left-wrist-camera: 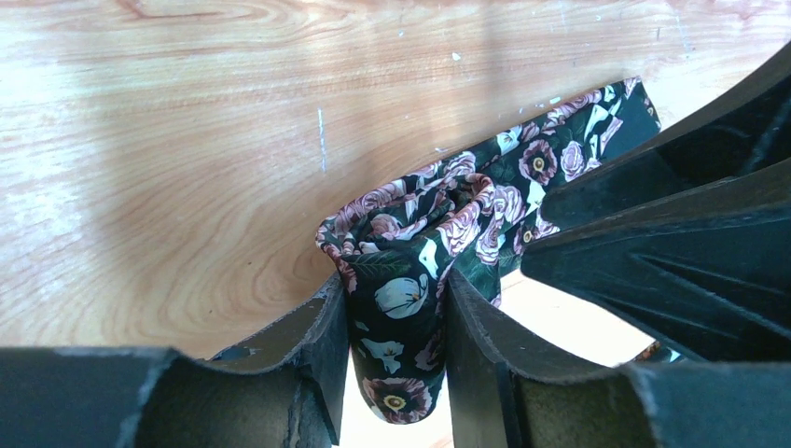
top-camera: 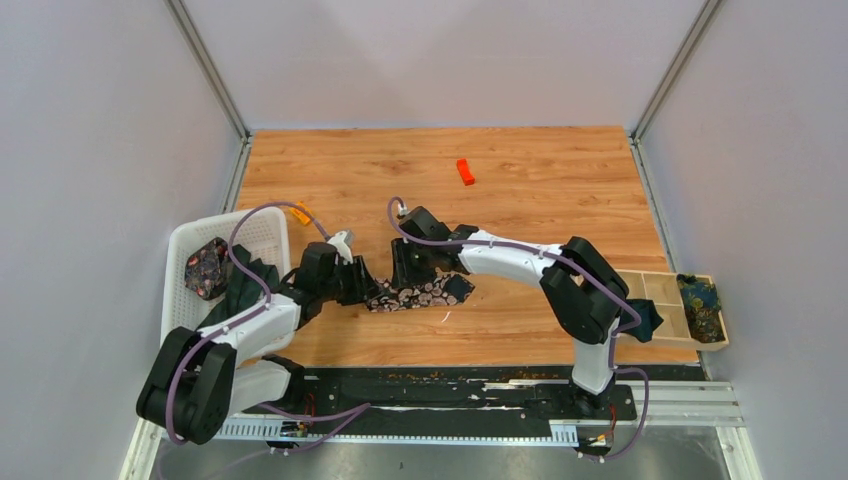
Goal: Roll the ties
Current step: Roll the tie at the center of the board.
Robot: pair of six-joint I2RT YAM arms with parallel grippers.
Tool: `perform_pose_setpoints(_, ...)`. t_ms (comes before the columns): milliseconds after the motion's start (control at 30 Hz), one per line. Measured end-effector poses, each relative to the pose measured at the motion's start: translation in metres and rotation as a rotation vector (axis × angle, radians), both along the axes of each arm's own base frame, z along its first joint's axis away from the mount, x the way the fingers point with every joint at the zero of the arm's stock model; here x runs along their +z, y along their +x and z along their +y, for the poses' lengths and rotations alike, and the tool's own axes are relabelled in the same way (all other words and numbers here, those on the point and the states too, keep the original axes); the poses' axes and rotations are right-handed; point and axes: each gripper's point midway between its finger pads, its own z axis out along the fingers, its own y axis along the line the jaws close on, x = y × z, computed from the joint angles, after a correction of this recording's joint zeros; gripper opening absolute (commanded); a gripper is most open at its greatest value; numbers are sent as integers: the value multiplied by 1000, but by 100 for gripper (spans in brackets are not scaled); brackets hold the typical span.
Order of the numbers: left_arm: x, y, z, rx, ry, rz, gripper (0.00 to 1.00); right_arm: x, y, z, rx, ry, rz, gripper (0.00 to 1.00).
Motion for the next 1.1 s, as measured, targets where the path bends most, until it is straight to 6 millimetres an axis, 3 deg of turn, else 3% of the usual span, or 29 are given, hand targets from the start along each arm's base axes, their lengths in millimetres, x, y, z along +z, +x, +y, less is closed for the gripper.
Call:
perform_pose_setpoints(367,3,-3,12,0,91,22,40,9,0,15,23,28,-13,31)
perform_pose_setpoints(567,6,-3,14,-5,159,25,39,-5,-7,29,56,21,10,30)
perform_pose_setpoints(900,10,-6,16,-21,277,34,39,-10,-8,26,70,2,8,32)
perform_pose_setpoints(1100,12,-5,19,-22,351,37,39,8,-5,7,52,-5,-39,36)
